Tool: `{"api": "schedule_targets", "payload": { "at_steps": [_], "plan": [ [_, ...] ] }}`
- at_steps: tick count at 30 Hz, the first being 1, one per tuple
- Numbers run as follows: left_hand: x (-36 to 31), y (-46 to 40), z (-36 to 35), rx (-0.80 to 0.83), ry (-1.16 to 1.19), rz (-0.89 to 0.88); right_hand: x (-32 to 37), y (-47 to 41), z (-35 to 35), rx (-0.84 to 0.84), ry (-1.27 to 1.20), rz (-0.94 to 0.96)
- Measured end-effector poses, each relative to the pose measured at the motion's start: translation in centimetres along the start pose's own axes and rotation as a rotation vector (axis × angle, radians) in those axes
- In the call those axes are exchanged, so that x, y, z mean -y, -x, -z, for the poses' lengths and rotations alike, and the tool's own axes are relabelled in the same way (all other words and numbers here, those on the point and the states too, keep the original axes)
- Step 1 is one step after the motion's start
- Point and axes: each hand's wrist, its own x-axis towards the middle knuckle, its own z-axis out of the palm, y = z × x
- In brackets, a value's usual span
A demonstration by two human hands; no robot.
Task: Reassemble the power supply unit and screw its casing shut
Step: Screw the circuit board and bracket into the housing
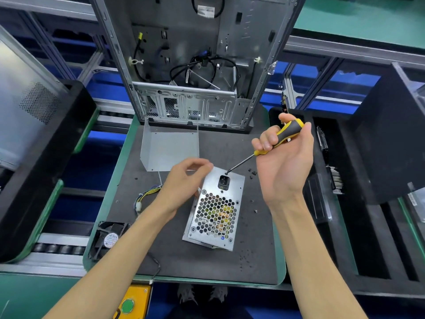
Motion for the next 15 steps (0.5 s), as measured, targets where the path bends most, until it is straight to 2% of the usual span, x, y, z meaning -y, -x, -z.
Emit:
{"api": "schedule_targets", "payload": {
  "at_steps": [2,5,9,15],
  "plan": [
    [-0.5,0.2,0.2,-0.102,-0.025,-0.147,0.1,0.0,0.0,-0.004,-0.027,-0.005],
    [-1.6,0.9,0.2,-0.003,-0.047,-0.263,0.4,0.0,-0.1,0.001,-0.049,0.000],
    [-2.6,1.5,0.1,0.151,-0.083,-0.302,0.8,0.0,-0.4,0.021,-0.071,0.011],
    [-2.8,1.2,-0.4,0.166,-0.087,-0.268,1.3,0.2,-0.8,0.031,-0.096,0.011]
  ]
}}
